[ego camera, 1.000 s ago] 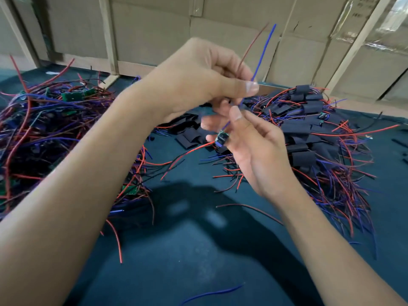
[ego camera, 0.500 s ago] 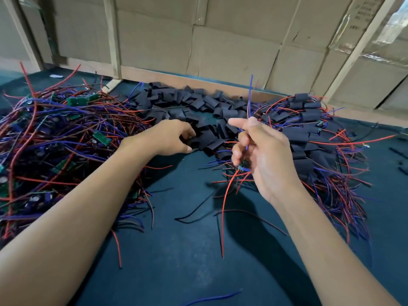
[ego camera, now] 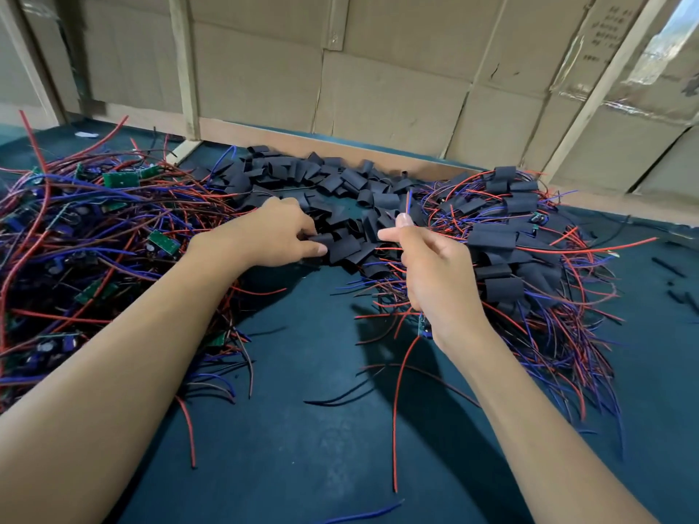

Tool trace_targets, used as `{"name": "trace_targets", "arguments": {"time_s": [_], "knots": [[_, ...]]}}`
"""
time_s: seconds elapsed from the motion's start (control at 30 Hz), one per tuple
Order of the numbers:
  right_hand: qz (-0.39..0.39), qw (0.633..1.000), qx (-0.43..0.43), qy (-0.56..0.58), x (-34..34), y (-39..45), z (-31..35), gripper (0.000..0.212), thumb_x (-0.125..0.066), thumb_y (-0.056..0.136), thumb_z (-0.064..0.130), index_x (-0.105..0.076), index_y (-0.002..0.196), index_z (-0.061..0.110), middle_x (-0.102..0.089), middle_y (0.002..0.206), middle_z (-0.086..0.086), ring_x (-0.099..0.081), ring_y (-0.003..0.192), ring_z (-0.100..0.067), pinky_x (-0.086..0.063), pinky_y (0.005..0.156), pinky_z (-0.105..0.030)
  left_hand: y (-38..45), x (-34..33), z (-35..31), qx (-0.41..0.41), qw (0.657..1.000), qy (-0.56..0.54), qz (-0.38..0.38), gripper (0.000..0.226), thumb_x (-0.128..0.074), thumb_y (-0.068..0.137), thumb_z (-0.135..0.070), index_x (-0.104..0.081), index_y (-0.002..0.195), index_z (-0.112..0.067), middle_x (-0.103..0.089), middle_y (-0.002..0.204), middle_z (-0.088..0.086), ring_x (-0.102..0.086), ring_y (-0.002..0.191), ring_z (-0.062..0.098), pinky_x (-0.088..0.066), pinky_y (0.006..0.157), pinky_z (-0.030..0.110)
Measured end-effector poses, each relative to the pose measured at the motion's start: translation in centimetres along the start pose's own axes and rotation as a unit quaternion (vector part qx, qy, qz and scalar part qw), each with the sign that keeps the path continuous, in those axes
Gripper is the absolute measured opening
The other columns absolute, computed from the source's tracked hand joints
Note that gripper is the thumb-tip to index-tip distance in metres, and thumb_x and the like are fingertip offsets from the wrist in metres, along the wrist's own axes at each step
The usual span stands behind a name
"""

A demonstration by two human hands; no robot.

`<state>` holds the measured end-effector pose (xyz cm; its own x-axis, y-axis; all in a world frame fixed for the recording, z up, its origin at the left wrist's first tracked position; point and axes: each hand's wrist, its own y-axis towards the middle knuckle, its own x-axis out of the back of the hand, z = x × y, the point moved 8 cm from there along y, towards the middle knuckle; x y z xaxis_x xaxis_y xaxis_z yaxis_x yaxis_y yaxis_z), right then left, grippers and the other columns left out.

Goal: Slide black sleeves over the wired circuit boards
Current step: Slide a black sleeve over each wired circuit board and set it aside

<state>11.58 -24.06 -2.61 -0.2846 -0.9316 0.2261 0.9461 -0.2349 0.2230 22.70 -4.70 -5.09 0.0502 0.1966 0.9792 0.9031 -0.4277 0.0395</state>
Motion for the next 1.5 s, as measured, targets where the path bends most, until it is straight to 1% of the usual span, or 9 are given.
{"name": "trace_targets", "arguments": {"time_s": [0.23, 0.4, 0.5, 0.6, 0.77, 0.93, 1.07, 1.27, 1.5], "knots": [[0.019, 0.996, 0.038, -0.073, 0.4, 0.0, 0.8, 0.041, -0.042, 0.105, 0.054, -0.078, 0.098, 0.033, -0.028, 0.042, 0.014, -0.036, 0.042, -0.003, -0.029, 0.057, -0.023, -2.1, 4.8, -2.6, -0.094, 0.969, -0.216, -0.072, 0.002, -0.072, 0.087, -0.044, -0.071, 0.086, -0.043, -0.069, 0.094, -0.011, -0.064, 0.085, 0.006, -0.046, 0.078, 0.022], [0.000, 0.987, 0.119, -0.109, 0.5, -0.3, 1.7, 0.028, -0.058, 0.101, 0.038, -0.079, 0.092, 0.022, -0.041, 0.045, 0.016, -0.041, 0.049, -0.004, -0.029, 0.053, -0.014, -2.7, 5.7, -4.9, -0.133, 0.960, -0.241, -0.055, 0.020, -0.074, 0.086, -0.037, -0.077, 0.102, -0.026, -0.070, 0.094, -0.003, -0.065, 0.087, 0.020, -0.051, 0.085, 0.037], [-0.017, 0.982, 0.137, -0.128, 0.6, -0.4, 2.2, 0.047, -0.053, 0.102, 0.049, -0.073, 0.086, 0.010, -0.038, 0.052, 0.008, -0.039, 0.055, -0.009, -0.030, 0.057, -0.024, -3.0, 5.7, -5.5, -0.138, 0.960, -0.239, -0.044, 0.027, -0.073, 0.089, -0.037, -0.074, 0.114, -0.026, -0.073, 0.094, -0.002, -0.067, 0.086, 0.023, -0.053, 0.088, 0.039], [-0.041, 0.983, 0.132, -0.124, 1.0, -0.6, 2.6, 0.048, -0.045, 0.104, 0.052, -0.077, 0.094, 0.019, -0.041, 0.058, 0.008, -0.047, 0.061, -0.009, -0.040, 0.067, -0.026, -3.2, 6.0, -5.7, -0.143, 0.956, -0.250, -0.051, 0.030, -0.072, 0.089, -0.036, -0.073, 0.117, -0.024, -0.075, 0.097, -0.002, -0.068, 0.089, 0.024, -0.052, 0.090, 0.040], [-0.065, 0.971, 0.167, -0.157, 1.2, -0.7, 3.0, 0.037, -0.045, 0.106, 0.044, -0.076, 0.093, 0.028, -0.071, 0.094, -0.007, -0.060, 0.091, -0.009, -0.040, 0.083, -0.011, -3.1, 6.1, -5.3, -0.143, 0.953, -0.262, -0.058, 0.034, -0.072, 0.089, -0.034, -0.072, 0.121, -0.023, -0.069, 0.089, -0.028, -0.063, 0.079, -0.005, -0.045, 0.077, 0.008], [-0.104, 0.947, 0.214, -0.214, 1.2, -1.0, 3.2, 0.041, -0.051, 0.106, 0.034, -0.073, 0.086, 0.005, -0.060, 0.077, -0.011, -0.051, 0.077, -0.016, -0.035, 0.072, -0.012, -3.1, 6.1, -5.3, -0.146, 0.954, -0.255, -0.063, 0.043, -0.068, 0.082, -0.048, -0.070, 0.120, -0.029, -0.069, 0.104, -0.021, -0.063, 0.092, 0.001, -0.045, 0.086, 0.011], [-0.108, 0.940, 0.231, -0.226, 1.0, -1.2, 3.5, 0.036, -0.056, 0.105, 0.030, -0.063, 0.073, 0.014, -0.048, 0.068, 0.000, -0.044, 0.068, -0.014, -0.033, 0.066, -0.012, -3.1, 6.0, -5.2, -0.150, 0.951, -0.261, -0.066, 0.036, -0.072, 0.085, -0.039, -0.071, 0.119, -0.028, -0.068, 0.098, -0.025, -0.061, 0.084, -0.009, -0.042, 0.076, 0.002], [-0.073, 0.956, 0.208, -0.196, 0.5, -1.1, 2.9, 0.045, -0.058, 0.102, 0.031, -0.063, 0.071, -0.001, -0.056, 0.064, -0.010, -0.052, 0.070, -0.025, -0.041, 0.068, -0.040, -2.8, 6.2, -5.3, -0.155, 0.957, -0.231, -0.080, 0.038, -0.070, 0.086, -0.043, -0.070, 0.121, -0.027, -0.066, 0.106, -0.024, -0.060, 0.093, -0.011, -0.039, 0.080, 0.000], [-0.042, 0.977, 0.140, -0.157, 0.8, -0.7, 2.0, 0.043, -0.057, 0.095, 0.039, -0.069, 0.071, 0.005, -0.039, 0.044, 0.007, -0.034, 0.046, -0.010, -0.026, 0.049, -0.022, -2.7, 5.8, -5.3, -0.143, 0.961, -0.221, -0.079, 0.036, -0.072, 0.088, -0.041, -0.070, 0.122, -0.028, -0.066, 0.102, -0.026, -0.062, 0.091, 0.004, -0.042, 0.078, 0.009]]}}
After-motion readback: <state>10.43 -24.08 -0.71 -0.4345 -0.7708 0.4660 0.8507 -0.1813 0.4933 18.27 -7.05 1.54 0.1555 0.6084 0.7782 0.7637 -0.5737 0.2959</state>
